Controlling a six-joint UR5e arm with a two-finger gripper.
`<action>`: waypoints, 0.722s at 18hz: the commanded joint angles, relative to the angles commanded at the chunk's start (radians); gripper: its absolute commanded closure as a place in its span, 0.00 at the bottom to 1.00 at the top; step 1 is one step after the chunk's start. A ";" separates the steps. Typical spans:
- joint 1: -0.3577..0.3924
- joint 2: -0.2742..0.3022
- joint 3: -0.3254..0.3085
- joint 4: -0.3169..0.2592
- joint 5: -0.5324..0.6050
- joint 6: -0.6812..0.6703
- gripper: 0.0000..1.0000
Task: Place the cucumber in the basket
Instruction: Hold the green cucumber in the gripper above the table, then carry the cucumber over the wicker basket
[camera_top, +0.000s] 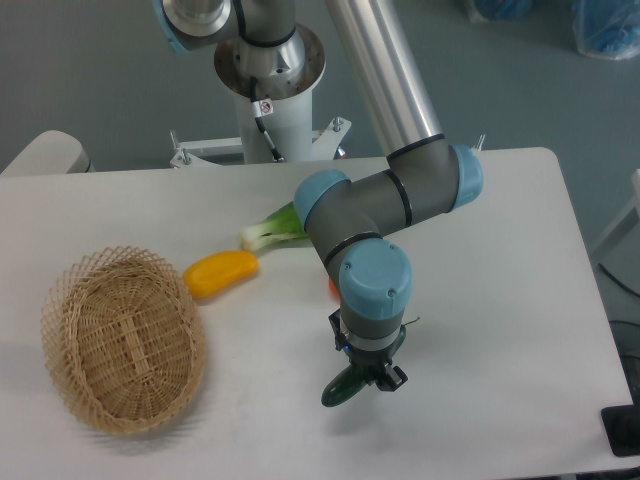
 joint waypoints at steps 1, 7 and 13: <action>-0.005 0.006 -0.012 -0.003 0.000 -0.008 0.87; -0.070 0.080 -0.074 -0.009 -0.009 -0.103 0.88; -0.181 0.152 -0.114 -0.075 -0.014 -0.257 0.88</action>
